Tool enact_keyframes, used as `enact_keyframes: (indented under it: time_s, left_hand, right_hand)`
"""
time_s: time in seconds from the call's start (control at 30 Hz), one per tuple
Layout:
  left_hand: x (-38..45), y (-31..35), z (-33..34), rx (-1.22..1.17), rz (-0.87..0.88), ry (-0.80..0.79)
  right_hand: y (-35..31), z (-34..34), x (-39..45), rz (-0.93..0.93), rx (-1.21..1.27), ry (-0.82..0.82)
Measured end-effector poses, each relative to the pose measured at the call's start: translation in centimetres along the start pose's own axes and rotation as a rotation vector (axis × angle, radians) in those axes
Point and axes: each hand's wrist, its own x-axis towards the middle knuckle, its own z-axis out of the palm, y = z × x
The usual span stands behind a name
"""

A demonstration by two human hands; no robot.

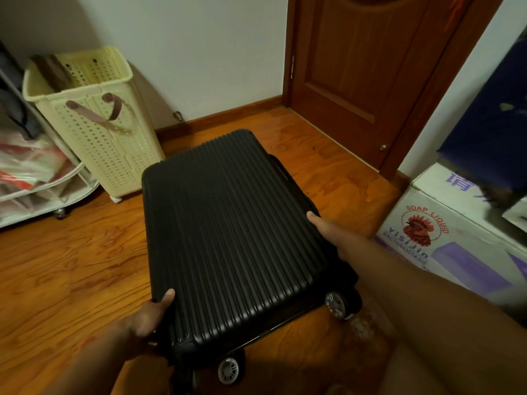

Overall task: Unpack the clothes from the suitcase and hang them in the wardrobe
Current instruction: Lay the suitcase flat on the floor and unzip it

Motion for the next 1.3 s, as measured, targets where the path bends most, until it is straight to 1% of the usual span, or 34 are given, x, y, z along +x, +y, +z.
enact_keyframes:
  time_s: [0.13, 0.23, 0.3, 0.37, 0.43, 0.47, 0.53, 0.6, 0.67, 0.7, 0.73, 0.8, 0.87, 0.93, 0.97, 1.07, 1.13, 1.17, 1.3]
  left_hand:
    - [0.2, 0.1, 1.0, 0.051, -0.014, 0.046]
    - [-0.6, 0.1, 2.2, 0.099, 0.010, 0.096]
    - [-0.8, 0.1, 2.6, 0.147, 0.011, 0.074]
    - [-1.5, 0.4, 2.4, 0.307, 0.009, 0.051]
    - [-2.4, 1.2, 1.9, 0.420, 0.022, 0.101]
    - [-2.9, 2.0, 1.6, 0.462, 0.049, 0.137]
    - [-4.2, 3.9, 0.9, 0.567, 0.166, 0.186]
    - [-5.5, 6.3, 0.7, 0.619, 0.297, 0.206]
    - [-5.5, 8.6, 0.8, 0.577, 0.322, 0.200]
    - [-6.1, 9.9, 1.3, 0.517, 0.316, 0.185]
    - [-6.7, 11.1, 2.0, 0.465, 0.307, 0.162]
    - [-7.1, 13.2, 4.3, 0.414, 0.315, 0.103]
    - [-7.7, 14.4, 7.5, 0.343, 0.321, 0.006]
    - [-8.1, 14.8, 10.3, 0.277, 0.287, -0.088]
    - [-8.4, 15.0, 11.1, 0.283, 0.271, -0.117]
    - [-8.7, 15.8, 9.6, 0.307, 0.237, -0.121]
    - [-9.3, 15.9, 7.3, 0.276, 0.207, -0.123]
    - [-9.5, 15.7, 6.5, 0.302, 0.209, -0.110]
    - [-10.5, 15.2, 6.3, 0.456, 0.370, 0.001]
  right_hand:
    - [1.2, -0.5, 0.8, 0.084, 0.114, -0.065]
    - [2.2, -1.4, 1.1, 0.106, 0.138, -0.036]
    - [3.4, -2.1, 1.9, 0.128, 0.156, -0.027]
    - [4.1, -1.9, 1.6, 0.126, 0.162, -0.050]
    - [3.7, -1.2, 0.0, 0.069, 0.197, -0.056]
    - [3.3, -0.7, -0.5, 0.021, 0.218, -0.061]
    - [2.6, -0.1, -1.5, -0.022, 0.238, -0.108]
    - [2.8, 0.7, -2.3, 0.007, 0.251, -0.093]
    - [4.2, 1.6, -0.9, 0.070, 0.263, -0.044]
    - [5.7, 2.1, 1.3, 0.077, 0.274, -0.038]
    - [5.9, 2.9, 1.0, 0.076, 0.276, -0.017]
    - [5.6, 4.2, -0.9, 0.098, 0.288, -0.027]
    - [4.6, 5.1, -3.0, 0.095, 0.286, -0.041]
    - [2.9, 5.7, -5.6, 0.097, 0.300, -0.082]
    - [2.3, 5.7, -6.2, 0.095, 0.296, -0.099]
    - [-0.2, 5.9, -7.8, 0.033, 0.197, -0.110]
    - [-2.2, 5.9, -9.0, -0.013, 0.171, -0.113]
    - [-3.1, 5.6, -9.3, -0.032, 0.175, -0.106]
    - [-7.3, 4.0, -8.5, -0.131, 0.222, -0.045]
